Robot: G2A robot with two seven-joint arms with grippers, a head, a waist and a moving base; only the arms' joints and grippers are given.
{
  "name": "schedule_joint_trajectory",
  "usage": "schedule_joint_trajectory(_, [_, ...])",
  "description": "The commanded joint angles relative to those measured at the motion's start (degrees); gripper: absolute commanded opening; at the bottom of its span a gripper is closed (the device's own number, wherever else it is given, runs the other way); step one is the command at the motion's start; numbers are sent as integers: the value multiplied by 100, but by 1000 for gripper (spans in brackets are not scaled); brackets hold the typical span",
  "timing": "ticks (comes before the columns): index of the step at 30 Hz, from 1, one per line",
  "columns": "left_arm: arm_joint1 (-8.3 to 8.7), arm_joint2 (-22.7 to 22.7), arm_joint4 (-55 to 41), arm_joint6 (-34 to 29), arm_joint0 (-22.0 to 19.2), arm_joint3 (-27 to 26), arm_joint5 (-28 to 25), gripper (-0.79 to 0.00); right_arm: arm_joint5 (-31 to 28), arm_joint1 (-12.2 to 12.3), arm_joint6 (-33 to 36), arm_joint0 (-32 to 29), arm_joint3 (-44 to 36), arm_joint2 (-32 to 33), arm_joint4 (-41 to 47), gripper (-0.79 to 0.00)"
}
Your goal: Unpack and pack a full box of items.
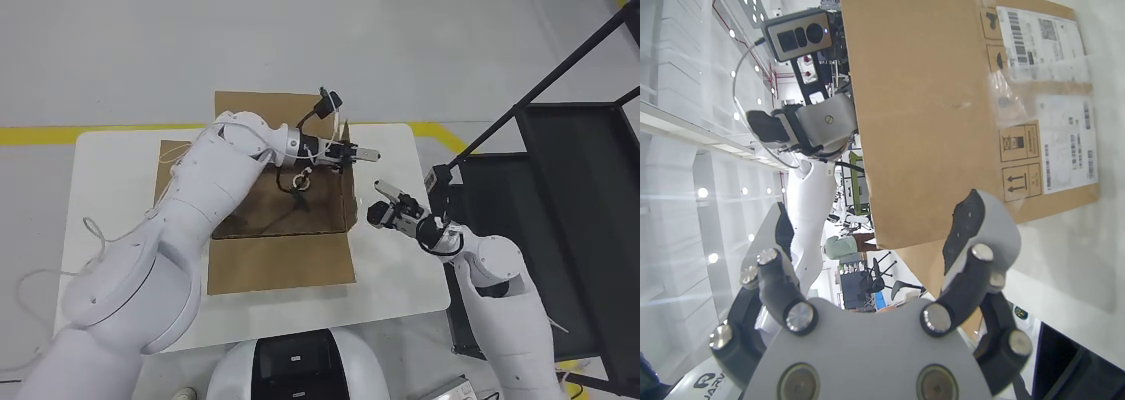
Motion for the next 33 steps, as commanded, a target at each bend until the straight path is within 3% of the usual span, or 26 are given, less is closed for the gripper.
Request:
schedule_joint_trajectory(1, [-2,-69,-67,-103,-17,41,-27,0,-97,0,48,22,-20,28,282,0])
schedule_joint_trajectory(5, [-37,-152,-110,-125,19,67,69,0,-320,25,137,-54,-204,235,629,0])
schedule_joint_trajectory(10, [-169,-238,-269,-106,101,-24,376,0,-401,72,770,-254,-476,401,1137,0])
schedule_joint_trajectory(14, [-331,-212,-209,-58,96,-82,511,0,-333,101,914,-277,-463,313,1080,0])
schedule_joint_trajectory(22, [-536,-252,-96,-80,-4,223,381,0,91,140,510,41,80,-170,239,0])
schedule_joint_trajectory(28, [-402,-471,-116,-319,-185,672,-188,0,282,173,-50,189,301,-175,-222,0])
schedule_joint_trajectory(33, [-56,-731,-250,-404,-318,735,-166,0,373,186,-560,312,615,-284,-660,0])
